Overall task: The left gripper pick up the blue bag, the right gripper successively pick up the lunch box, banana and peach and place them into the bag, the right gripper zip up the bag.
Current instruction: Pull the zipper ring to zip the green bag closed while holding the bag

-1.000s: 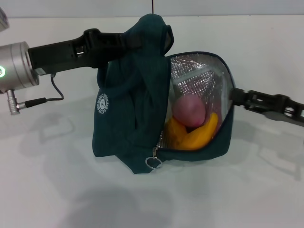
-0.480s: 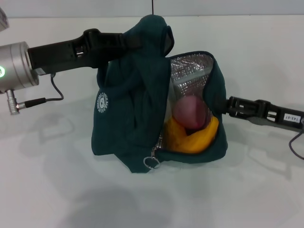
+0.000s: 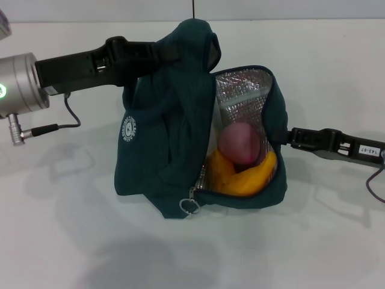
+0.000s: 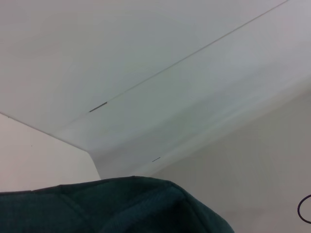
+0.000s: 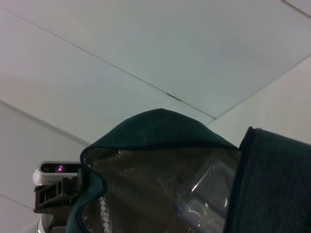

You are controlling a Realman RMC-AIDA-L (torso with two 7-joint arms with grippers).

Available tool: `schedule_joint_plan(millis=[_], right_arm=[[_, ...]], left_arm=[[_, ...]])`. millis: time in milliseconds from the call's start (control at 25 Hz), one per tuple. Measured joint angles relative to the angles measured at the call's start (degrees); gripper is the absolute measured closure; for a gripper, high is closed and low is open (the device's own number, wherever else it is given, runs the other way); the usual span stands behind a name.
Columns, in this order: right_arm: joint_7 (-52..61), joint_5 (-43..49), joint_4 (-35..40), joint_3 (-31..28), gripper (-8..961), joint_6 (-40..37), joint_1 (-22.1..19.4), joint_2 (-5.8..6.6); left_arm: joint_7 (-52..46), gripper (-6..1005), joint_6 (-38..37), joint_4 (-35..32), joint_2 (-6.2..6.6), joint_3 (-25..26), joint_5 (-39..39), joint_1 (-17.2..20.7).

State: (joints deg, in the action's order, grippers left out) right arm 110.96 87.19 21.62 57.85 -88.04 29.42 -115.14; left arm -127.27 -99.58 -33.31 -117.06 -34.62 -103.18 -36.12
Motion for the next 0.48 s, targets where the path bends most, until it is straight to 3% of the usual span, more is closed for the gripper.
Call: schedule_joint_plan(millis=[160,280,480], right_arm=[[0.1,0.0,0.0,-0.1,528,0.1,0.0,0.01],[0.1,0.0,-0.2,0.0,761,0.1,0.1,-0.02],[0.0,-0.2,-0.2,0.0,931,0.1,0.0,-0.06]], left_arm=[[0.0,957,0.0,0.0,0.00,0.0,0.0,0.0],[0.0,957,0.0,0.0,0.00,0.0,0.0,0.0],[0.1,958,0.0,0.0,0.00,0.0,0.0,0.0]])
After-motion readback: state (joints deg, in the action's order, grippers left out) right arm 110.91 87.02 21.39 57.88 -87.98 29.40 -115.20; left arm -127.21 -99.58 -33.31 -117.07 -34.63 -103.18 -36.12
